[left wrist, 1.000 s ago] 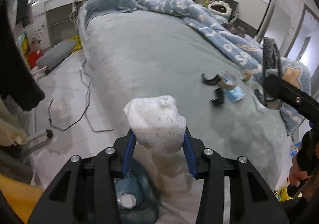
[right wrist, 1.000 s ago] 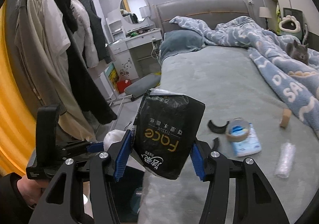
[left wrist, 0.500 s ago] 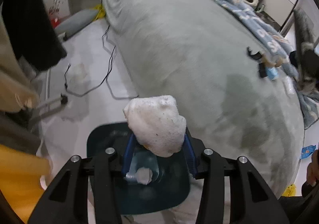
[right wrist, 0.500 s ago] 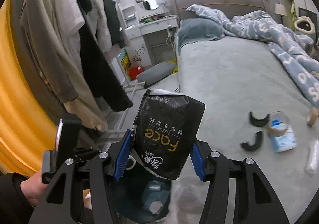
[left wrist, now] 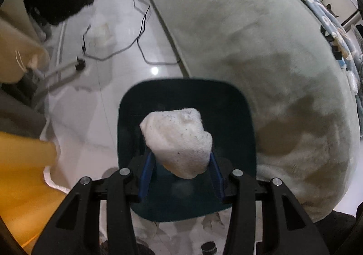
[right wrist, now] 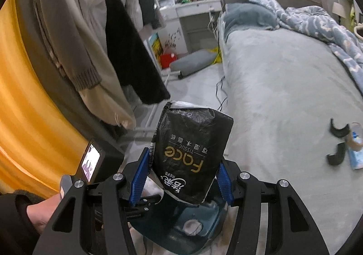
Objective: Collect trash
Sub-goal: 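Carry the white tissue with the left tool to the bin and release, then lower the black tissue packet into the bin and open the right tool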
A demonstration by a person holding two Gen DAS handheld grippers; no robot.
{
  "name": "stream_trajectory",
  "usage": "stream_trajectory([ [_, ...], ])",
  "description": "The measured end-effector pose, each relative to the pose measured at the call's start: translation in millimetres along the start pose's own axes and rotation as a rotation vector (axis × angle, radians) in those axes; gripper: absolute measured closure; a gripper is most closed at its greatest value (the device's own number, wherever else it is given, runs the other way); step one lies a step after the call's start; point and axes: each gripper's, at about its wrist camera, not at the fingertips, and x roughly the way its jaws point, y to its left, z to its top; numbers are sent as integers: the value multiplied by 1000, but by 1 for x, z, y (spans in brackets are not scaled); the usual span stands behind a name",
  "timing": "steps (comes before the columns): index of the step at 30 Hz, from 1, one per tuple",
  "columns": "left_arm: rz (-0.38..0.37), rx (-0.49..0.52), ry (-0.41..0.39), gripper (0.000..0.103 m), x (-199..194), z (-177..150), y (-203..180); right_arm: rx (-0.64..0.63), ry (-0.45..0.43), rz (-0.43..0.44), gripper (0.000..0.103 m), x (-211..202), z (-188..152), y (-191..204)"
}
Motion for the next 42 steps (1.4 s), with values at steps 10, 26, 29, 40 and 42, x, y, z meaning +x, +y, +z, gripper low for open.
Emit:
stream_trajectory([
  [10,-20,-9,125,45,27,-18,21,-5,103,0,47,47,-4,13],
  [26,-21,-20,-34,26,-24,-18,57,-3,334,-57,47,137,-35,19],
  [29,-8,-26,-76,28,-36,-15,64,-1,364,-68,47,150,-41,20],
  [40,14,33,-295,36,-90,-7,65,-28,472,-90,47,196,-65,30],
  [42,10,41,-324,36,-98,-7,64,-25,485,-95,47,201,-68,29],
])
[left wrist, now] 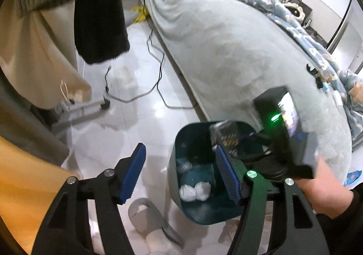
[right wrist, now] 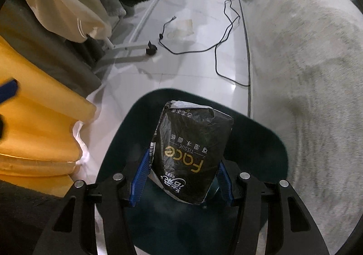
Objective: Collect trash
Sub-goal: 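Lower the black tissue packet into the bin and open the right tool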
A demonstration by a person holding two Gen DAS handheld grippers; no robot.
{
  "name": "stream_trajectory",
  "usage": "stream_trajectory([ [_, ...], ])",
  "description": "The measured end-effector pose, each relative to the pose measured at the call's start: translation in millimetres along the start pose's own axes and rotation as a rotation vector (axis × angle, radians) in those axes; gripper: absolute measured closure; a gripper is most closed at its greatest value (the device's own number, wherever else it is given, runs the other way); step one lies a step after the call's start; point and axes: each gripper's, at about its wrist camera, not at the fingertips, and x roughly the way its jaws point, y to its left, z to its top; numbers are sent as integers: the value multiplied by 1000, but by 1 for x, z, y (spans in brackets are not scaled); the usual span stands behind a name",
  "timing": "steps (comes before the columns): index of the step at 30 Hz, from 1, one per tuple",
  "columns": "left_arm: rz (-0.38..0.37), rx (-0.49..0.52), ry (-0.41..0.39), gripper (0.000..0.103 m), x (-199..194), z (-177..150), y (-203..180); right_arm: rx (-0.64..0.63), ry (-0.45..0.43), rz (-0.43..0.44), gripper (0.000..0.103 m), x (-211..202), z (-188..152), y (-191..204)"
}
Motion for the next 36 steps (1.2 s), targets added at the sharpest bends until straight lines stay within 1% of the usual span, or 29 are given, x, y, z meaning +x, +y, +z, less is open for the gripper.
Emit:
stream_trajectory([
  [2,-2,-2,-23,37,-6,2,0,-4,20,-8,47,8,-1,2],
  [6,-16,-38,-61,41,-15,8,7,-8,52,-20,47,20,-5,3],
  [11,-16,-76,-122,41,-29,16,8,-6,94,-39,47,28,-18,-4],
  [14,-12,-93,-150,41,-36,20,9,2,101,-43,43,26,-23,-9],
  [16,-5,-96,-178,41,-41,23,6,3,95,-45,38,22,-26,-11],
  [17,-3,-93,-187,41,-43,24,5,1,91,-44,36,21,-27,-12],
  [23,-4,-87,-225,41,-52,35,-12,-37,5,-40,20,-6,-35,-13],
  [25,4,-78,-239,39,-56,39,-21,-47,-27,-47,14,-17,-35,-13],
  [26,5,-73,-245,38,-57,40,-24,-48,-43,-44,13,-23,-36,-14],
  [27,6,-67,-253,35,-59,42,-28,-48,-65,-36,11,-31,-36,-15],
  [28,13,-65,-263,30,-61,43,-33,-45,-86,-24,10,-40,-36,-17],
  [29,24,-64,-274,28,-63,44,-37,-42,-100,-19,9,-45,-35,-18],
  [32,24,-57,-289,28,-66,49,-47,-17,-167,-11,8,-70,-35,-24],
  [34,13,-58,-295,28,-68,53,-54,-3,-222,-16,5,-91,-37,-31],
  [36,7,-53,-298,24,-69,56,-63,9,-267,-21,4,-109,-38,-36],
])
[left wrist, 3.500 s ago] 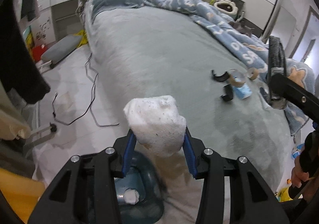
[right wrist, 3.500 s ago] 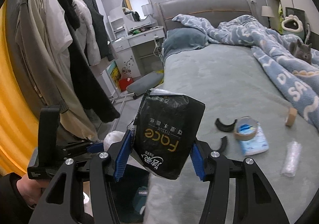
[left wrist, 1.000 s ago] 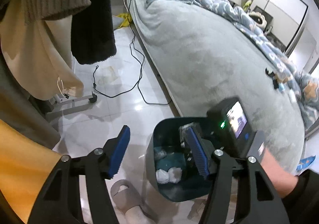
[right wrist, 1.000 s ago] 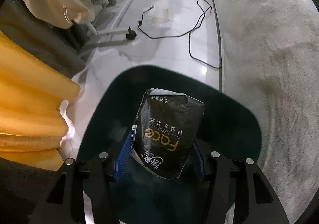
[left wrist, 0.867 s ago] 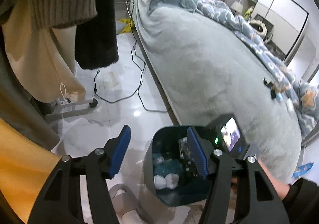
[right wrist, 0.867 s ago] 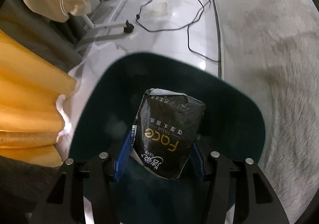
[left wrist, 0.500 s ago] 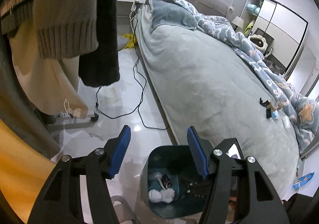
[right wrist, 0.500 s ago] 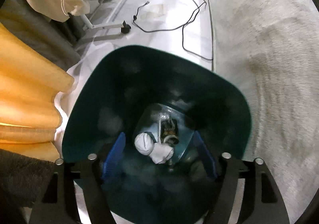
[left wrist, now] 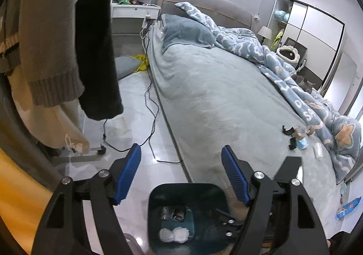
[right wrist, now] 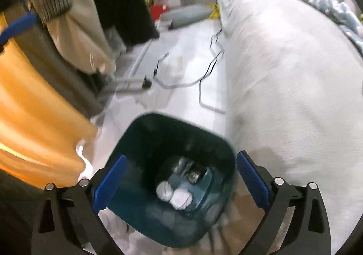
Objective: Collect trash
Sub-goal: 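Lower the black tissue packet into the bin and open the right tool, then move both tools back from the bin toward the items on the bed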
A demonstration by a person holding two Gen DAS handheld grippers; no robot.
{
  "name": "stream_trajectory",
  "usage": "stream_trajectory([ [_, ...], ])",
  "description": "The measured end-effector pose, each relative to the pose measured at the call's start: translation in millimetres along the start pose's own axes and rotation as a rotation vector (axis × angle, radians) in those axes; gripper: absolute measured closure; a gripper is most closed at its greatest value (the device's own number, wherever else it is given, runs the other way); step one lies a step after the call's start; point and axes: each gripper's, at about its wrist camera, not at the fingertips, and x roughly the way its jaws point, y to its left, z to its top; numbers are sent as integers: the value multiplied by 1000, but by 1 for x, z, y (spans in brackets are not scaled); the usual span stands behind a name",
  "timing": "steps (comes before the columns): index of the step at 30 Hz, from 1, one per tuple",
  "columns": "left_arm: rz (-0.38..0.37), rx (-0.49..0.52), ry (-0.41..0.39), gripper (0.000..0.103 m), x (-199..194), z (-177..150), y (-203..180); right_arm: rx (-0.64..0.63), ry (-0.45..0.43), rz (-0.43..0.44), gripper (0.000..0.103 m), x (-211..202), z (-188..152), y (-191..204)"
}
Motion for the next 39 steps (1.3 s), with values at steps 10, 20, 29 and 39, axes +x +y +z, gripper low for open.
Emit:
stream_trajectory([
  [10,-29,28,-10,10,5,2,-45,-26,-164,-56,3,-78,6,-26],
  [20,-57,65,-2,6,18,0,-84,37,-304,-129,3,-140,0,-70],
  [29,-116,118,4,5,31,-1,-125,94,-365,-211,3,-168,-13,-112],
  [39,-168,239,-4,5,57,-8,-185,176,-363,-331,3,-183,-32,-177],
])
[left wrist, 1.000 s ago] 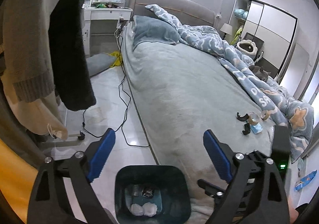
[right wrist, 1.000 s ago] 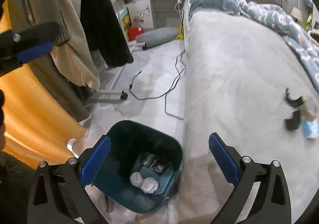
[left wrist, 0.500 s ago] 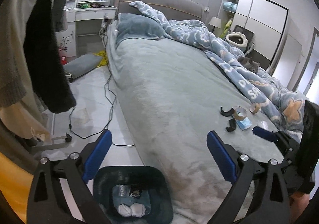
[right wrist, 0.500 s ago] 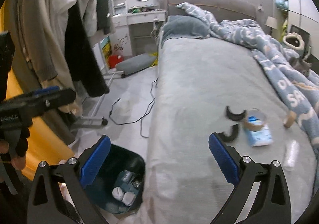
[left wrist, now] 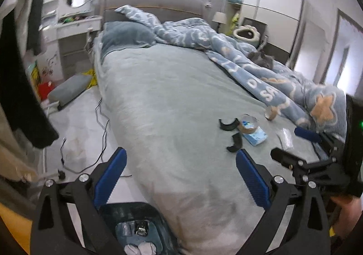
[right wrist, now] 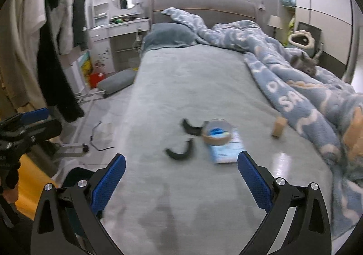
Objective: Collect trash
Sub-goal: 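Move both tools back from the bin toward the items on the bed, then grasp the bubble wrap roll with the right tool while the left tool grasps the black plastic arc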
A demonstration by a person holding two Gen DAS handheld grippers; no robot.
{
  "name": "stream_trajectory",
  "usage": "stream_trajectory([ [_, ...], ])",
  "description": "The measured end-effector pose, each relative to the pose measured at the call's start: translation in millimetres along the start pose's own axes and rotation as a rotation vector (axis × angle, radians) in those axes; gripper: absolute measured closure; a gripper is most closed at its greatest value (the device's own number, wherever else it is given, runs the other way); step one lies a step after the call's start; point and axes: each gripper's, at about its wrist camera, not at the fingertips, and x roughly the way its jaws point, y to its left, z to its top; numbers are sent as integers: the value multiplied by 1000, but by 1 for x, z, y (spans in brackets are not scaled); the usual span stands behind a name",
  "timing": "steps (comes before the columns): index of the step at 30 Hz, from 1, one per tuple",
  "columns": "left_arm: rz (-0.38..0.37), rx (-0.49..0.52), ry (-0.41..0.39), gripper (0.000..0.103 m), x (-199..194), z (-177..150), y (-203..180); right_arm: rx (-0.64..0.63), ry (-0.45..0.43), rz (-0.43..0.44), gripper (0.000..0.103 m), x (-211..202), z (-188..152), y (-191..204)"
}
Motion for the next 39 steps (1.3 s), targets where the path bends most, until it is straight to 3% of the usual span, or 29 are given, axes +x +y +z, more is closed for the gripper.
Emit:
stream_trajectory([
  [9,-90,72,12,5,39,7,-44,26,21,-58,3,12,-7,-58],
  [24,-103,161,50,7,95,-4,-86,121,48,-86,4,32,-24,-129],
  [32,-90,224,17,13,114,-9,-103,158,92,-93,19,49,-33,-146],
  [39,-97,220,22,16,130,-13,-104,197,130,-34,45,61,-37,-152],
])
